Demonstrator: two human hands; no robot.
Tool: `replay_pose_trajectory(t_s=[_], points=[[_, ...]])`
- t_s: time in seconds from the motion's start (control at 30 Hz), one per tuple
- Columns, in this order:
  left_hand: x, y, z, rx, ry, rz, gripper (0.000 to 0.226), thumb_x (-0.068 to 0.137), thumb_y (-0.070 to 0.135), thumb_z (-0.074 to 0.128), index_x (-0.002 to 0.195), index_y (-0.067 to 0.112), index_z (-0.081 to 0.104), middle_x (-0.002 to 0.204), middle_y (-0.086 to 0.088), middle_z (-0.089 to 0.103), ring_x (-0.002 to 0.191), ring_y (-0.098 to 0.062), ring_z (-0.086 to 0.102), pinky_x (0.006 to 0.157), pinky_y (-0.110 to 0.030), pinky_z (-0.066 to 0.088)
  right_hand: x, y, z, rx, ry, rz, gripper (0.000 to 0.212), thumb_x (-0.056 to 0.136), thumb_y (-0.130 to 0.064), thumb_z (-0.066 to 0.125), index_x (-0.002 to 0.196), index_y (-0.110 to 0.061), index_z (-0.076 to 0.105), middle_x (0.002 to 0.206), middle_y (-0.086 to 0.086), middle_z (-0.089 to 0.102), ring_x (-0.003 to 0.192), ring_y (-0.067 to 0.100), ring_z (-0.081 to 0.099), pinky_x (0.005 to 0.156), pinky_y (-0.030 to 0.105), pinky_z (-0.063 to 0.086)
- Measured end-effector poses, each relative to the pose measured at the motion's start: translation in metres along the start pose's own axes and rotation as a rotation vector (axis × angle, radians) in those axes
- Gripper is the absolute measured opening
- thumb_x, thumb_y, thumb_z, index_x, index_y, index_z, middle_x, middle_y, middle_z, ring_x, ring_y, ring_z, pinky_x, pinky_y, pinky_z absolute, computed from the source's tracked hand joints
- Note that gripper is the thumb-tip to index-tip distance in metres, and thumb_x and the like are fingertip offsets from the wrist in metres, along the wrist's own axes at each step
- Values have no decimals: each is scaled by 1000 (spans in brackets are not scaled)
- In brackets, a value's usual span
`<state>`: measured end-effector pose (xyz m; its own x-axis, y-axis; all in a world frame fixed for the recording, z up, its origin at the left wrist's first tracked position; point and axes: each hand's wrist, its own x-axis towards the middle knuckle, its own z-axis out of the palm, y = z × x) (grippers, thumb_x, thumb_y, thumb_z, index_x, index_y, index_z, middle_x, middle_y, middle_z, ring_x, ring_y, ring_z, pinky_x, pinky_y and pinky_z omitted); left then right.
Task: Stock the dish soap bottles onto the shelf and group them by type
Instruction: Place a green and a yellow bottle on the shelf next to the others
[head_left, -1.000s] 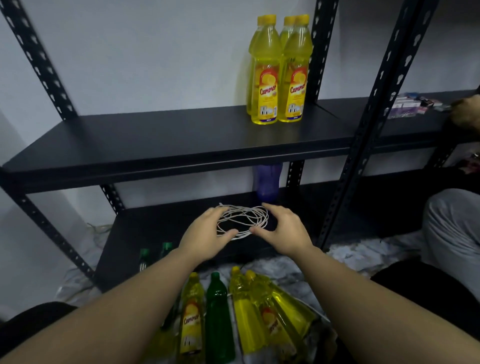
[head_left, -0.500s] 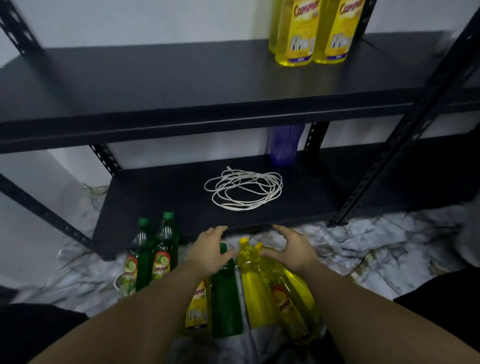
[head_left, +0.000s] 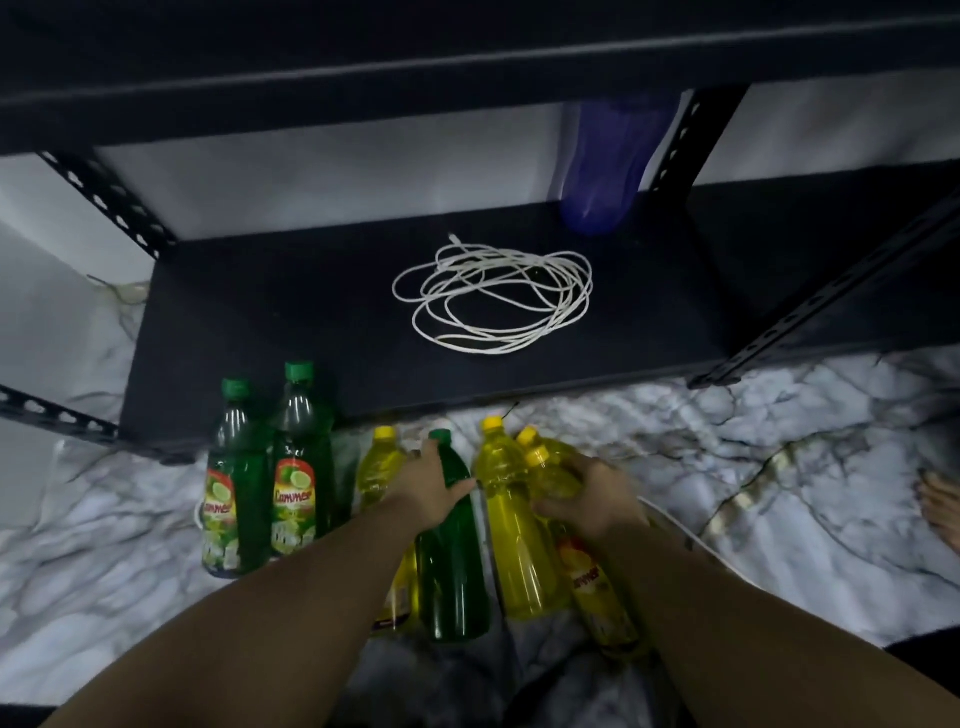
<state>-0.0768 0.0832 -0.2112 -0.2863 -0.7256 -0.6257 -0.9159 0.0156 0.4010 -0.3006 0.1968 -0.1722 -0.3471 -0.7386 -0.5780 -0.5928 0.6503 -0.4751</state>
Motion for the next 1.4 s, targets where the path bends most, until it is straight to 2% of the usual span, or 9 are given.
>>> replay_pose_trajectory(t_s=[0.17, 0.3, 0.53, 0.7, 0.87, 0.97, 1.07, 1.23, 1.4], points=[[13, -4, 7, -10, 55, -66, 101, 81, 56, 81, 152, 8, 27, 141, -20, 57, 124, -37, 60, 94, -42, 54, 11, 2, 4, -11, -19, 2, 100, 54, -59, 95, 140, -24, 60, 125, 0, 67, 109, 21, 65, 91, 38, 58], [18, -4, 7, 99, 16, -109, 89, 61, 79, 76, 127, 21, 61, 130, -10, 62, 124, -31, 52, 96, -38, 48, 13, 7, 6, 87, -29, 40, 89, 62, -37, 98, 140, -21, 59, 116, -5, 66, 97, 15, 64, 76, 28, 54], [-8, 7, 17, -428, 17, -38, 69, 64, 29, 97, 119, 24, 55, 107, 2, 69, 87, -12, 68, 62, -24, 51, 10, 2, 0, 249, 20, 7, 68, 67, -28, 97, 127, -21, 67, 107, -10, 72, 91, 8, 68, 80, 30, 58], [-32, 17, -6, -460, 100, 99, 67, 57, 28, 99, 114, 26, 64, 101, 6, 74, 86, -11, 72, 73, -31, 61, 2, -1, -16, 342, 33, -50, 40, 69, -15, 95, 105, -17, 80, 82, -12, 78, 72, -4, 71, 66, 17, 52], [-61, 25, -45, -486, 149, 238, 77, 46, 44, 96, 116, 29, 68, 98, 6, 78, 89, -11, 75, 83, -42, 63, -17, -17, -36, 415, 111, -129, 37, 63, -21, 96, 97, -25, 82, 83, -12, 79, 80, 1, 73, 77, 30, 59], [-84, 37, -74, -464, 227, 323, 73, 50, 42, 97, 117, 31, 69, 99, 9, 77, 91, -8, 74, 86, -39, 62, -35, -40, -55, 456, 152, -193, 42, 64, -21, 97, 101, -27, 77, 87, -11, 79, 77, -1, 70, 72, 22, 55], [-115, 51, -102, -462, 300, 393, 74, 55, 38, 98, 122, 29, 69, 100, 11, 77, 92, -3, 73, 86, -32, 61, -54, -68, -82, 479, 190, -280, 46, 56, -33, 99, 98, -28, 80, 85, -12, 79, 83, 2, 72, 83, 33, 61], [-173, 71, -157, -515, 416, 501, 74, 58, 33, 100, 125, 28, 68, 103, 11, 78, 93, -3, 74, 88, -34, 62, -104, -124, -132, 555, 277, -455, 44, 64, -17, 99, 86, -45, 73, 79, -16, 78, 74, -8, 69, 76, 17, 58], [-224, 100, -230, -556, 549, 622, 69, 55, 38, 99, 117, 30, 69, 107, 9, 77, 100, -9, 74, 91, -42, 62, -153, -169, -188, 606, 344, -636, 37, 68, -16, 97, 100, -27, 81, 89, -5, 81, 88, 12, 77, 86, 38, 63]])
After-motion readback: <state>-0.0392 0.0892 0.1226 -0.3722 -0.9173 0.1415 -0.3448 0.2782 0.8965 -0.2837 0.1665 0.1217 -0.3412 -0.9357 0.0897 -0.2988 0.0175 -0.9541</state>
